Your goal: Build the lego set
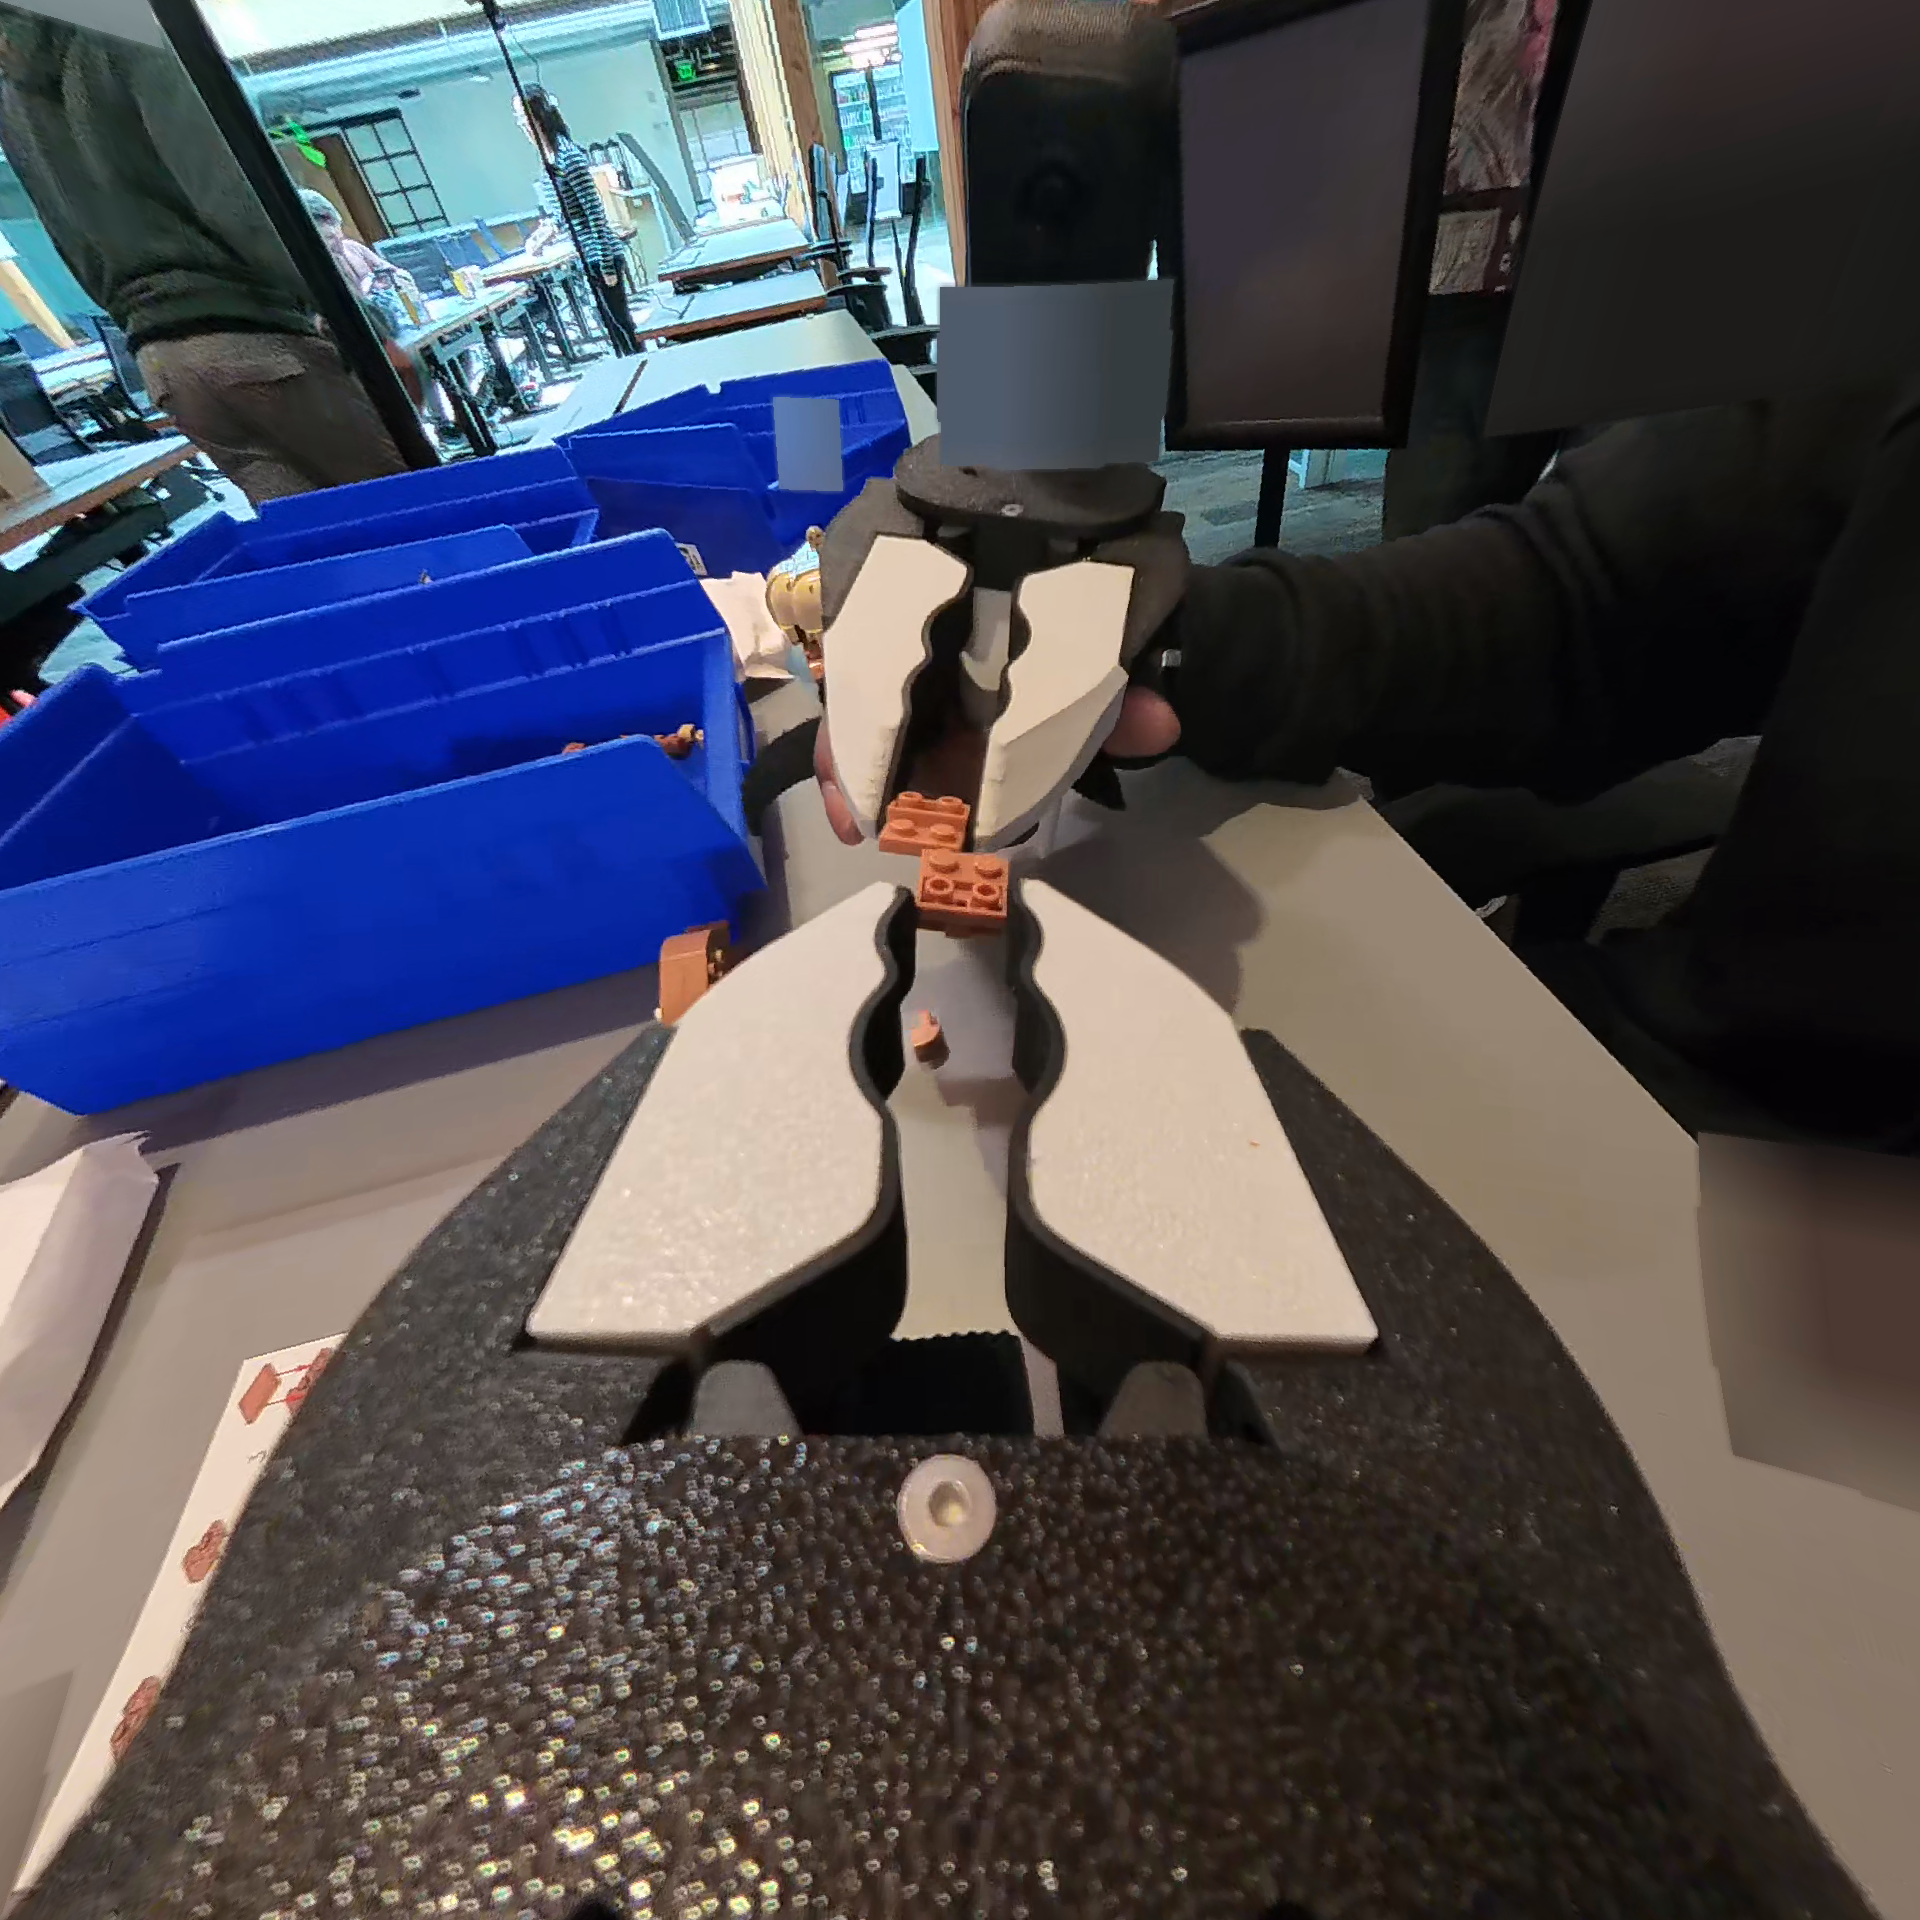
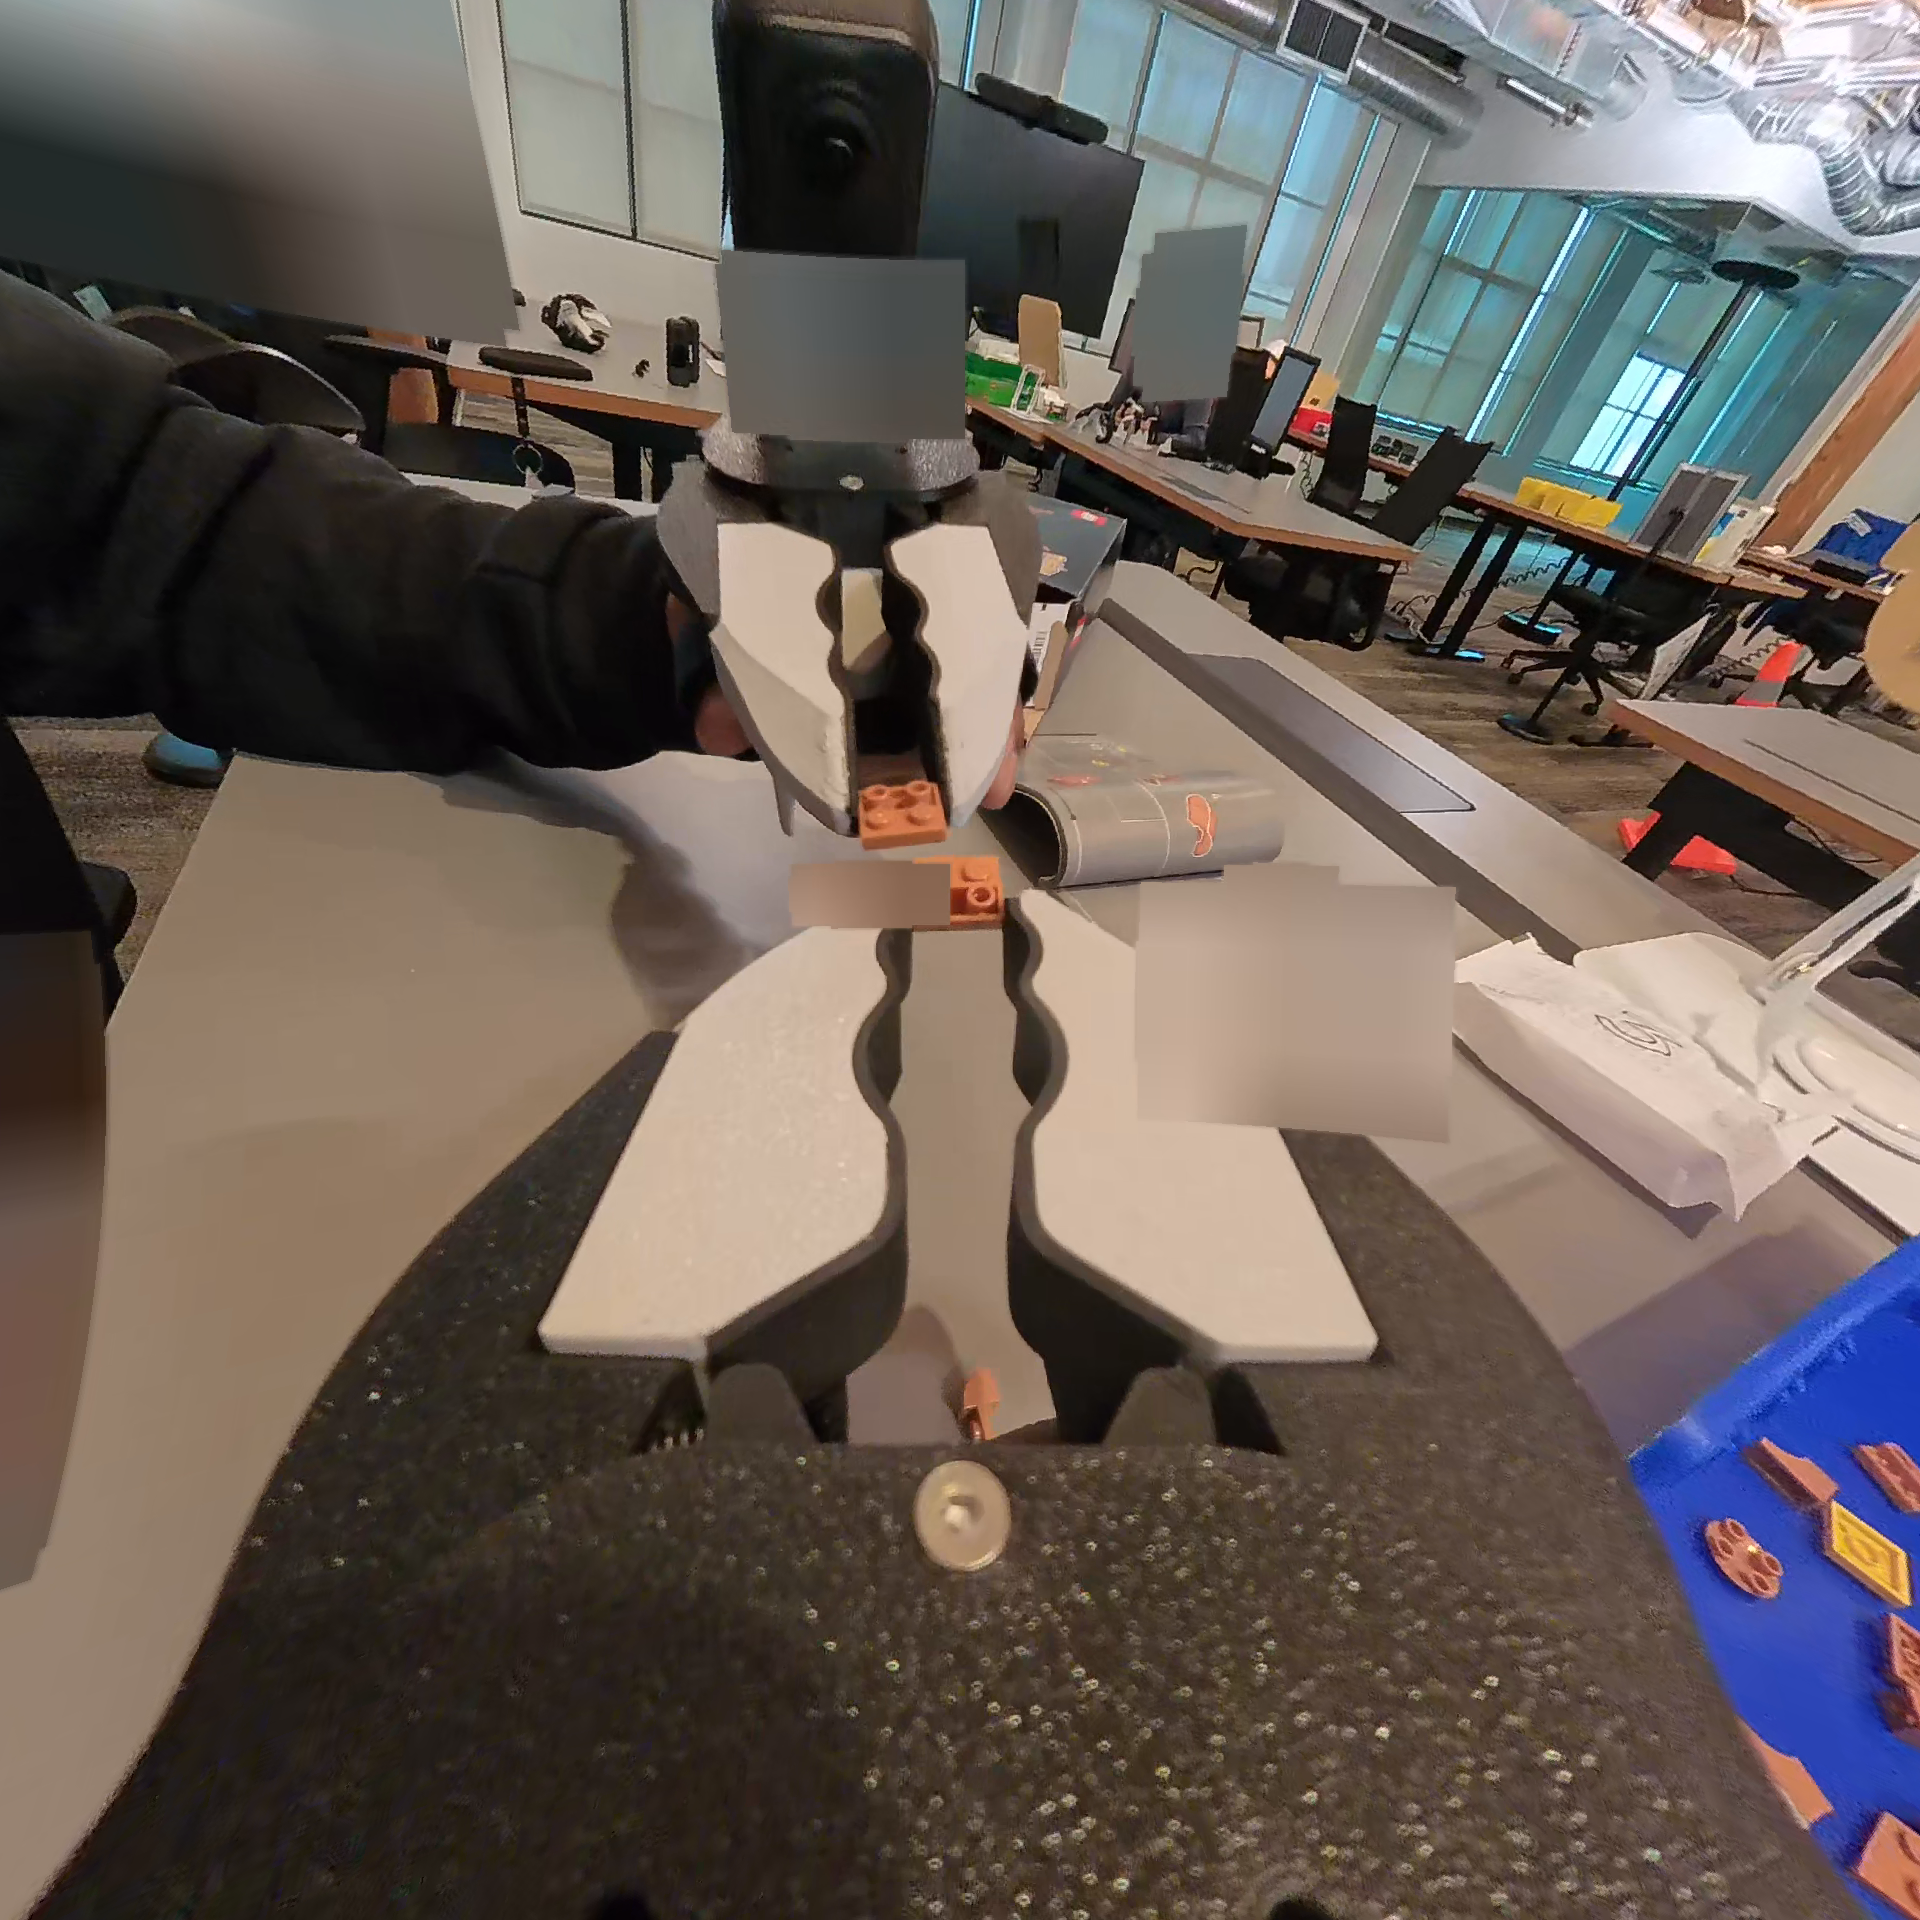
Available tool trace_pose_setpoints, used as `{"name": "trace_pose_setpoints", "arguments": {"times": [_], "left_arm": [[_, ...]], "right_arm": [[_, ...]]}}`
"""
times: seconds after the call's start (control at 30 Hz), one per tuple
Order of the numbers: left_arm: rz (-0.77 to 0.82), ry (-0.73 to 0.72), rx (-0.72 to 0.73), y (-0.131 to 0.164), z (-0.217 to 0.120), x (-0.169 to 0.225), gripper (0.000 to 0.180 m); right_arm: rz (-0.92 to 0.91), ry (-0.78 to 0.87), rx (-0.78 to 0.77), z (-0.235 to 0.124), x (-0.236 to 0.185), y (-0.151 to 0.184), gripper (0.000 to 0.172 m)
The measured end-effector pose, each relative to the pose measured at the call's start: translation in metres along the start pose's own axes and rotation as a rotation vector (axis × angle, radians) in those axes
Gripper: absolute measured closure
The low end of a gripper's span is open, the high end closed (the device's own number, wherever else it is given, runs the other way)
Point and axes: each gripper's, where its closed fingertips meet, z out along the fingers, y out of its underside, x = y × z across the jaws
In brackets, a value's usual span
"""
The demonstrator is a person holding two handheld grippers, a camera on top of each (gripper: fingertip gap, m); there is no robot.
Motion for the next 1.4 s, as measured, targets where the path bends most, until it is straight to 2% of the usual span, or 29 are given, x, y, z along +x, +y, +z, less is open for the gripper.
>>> {"name": "trace_pose_setpoints", "arguments": {"times": [0.8, 1.17, 1.33, 1.4], "left_arm": [[0.019, -0.07, 0.047, -0.002, 0.006, -0.006, 0.164], [0.103, -0.269, 0.139, -0.011, 0.01, -0.021, 0.164], [0.03, -0.381, 0.269, -0.024, 0.0, -0.034, 0.165], [0.055, -0.399, 0.246, -0.023, 0.001, -0.034, 0.165]], "right_arm": [[-0.046, 0.003, 0.014, -0.005, 0.002, 0.003, 0.156], [-0.096, 0.136, 0.088, -0.015, 0.02, -0.007, 0.156], [-0.085, 0.2, 0.101, -0.019, 0.032, -0.005, 0.156], [-0.099, 0.206, 0.086, -0.017, 0.032, -0.003, 0.156]]}}
